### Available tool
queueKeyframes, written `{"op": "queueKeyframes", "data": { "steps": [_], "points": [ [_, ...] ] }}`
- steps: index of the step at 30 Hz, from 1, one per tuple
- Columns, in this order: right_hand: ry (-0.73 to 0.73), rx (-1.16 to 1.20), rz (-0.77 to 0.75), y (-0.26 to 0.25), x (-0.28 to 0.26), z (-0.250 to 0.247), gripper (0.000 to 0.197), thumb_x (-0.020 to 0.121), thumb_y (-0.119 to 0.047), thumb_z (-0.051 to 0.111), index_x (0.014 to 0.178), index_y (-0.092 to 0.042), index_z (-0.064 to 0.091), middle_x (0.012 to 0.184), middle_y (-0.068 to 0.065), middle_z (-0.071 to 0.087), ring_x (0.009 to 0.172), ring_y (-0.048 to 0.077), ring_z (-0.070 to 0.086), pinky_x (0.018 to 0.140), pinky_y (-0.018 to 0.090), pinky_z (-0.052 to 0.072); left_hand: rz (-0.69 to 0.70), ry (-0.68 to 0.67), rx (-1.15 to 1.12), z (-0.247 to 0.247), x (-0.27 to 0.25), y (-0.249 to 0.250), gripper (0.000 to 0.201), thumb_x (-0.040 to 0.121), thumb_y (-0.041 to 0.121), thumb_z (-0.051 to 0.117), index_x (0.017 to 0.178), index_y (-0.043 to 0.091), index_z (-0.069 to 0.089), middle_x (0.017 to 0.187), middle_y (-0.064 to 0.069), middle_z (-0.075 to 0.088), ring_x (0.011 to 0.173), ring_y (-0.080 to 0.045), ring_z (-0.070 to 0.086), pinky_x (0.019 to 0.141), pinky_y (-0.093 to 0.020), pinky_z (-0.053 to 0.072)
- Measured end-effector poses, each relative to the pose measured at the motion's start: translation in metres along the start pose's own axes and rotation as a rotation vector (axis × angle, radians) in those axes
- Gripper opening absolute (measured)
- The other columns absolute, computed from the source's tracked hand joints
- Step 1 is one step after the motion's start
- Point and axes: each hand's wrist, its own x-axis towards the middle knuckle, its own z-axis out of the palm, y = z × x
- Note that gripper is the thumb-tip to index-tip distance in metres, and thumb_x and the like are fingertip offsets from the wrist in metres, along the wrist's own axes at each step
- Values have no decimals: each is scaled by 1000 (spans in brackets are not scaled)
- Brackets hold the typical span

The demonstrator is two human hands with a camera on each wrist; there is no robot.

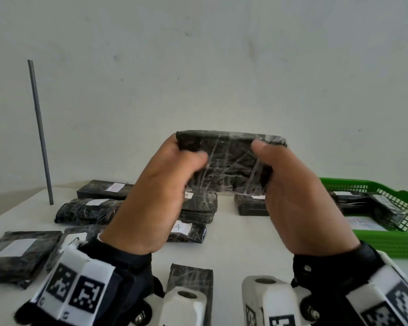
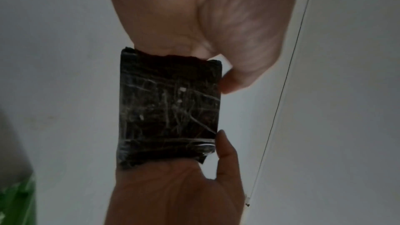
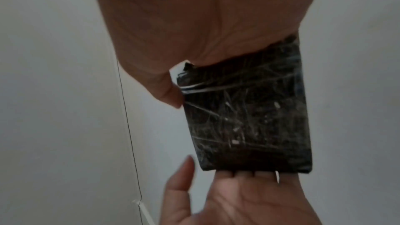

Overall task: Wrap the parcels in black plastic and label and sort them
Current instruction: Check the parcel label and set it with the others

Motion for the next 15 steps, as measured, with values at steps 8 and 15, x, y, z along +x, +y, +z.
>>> {"op": "queueKeyframes", "data": {
  "steps": [8, 15],
  "points": [
    [117, 21, -106, -3, -4, 22, 56, 86, -48, 69, 86, 3, 45, 83, 29, 49, 78, 36, 55, 80, 60, 47, -56, -19, -47, 7, -5, 7, 72, 81, 60, 72, 96, -6, 48, 95, -24, 55, 105, -55, 54, 111, -77, 31],
    [118, 9, -150, -3, -5, 24, 58, 80, -50, 71, 86, 1, 44, 82, 31, 46, 79, 25, 50, 75, 56, 43, 6, 55, -24, 13, -7, 9, 34, 75, 56, 74, 70, 28, 56, 82, -14, 41, 82, -32, 42, 85, -50, 37]
  ]
}}
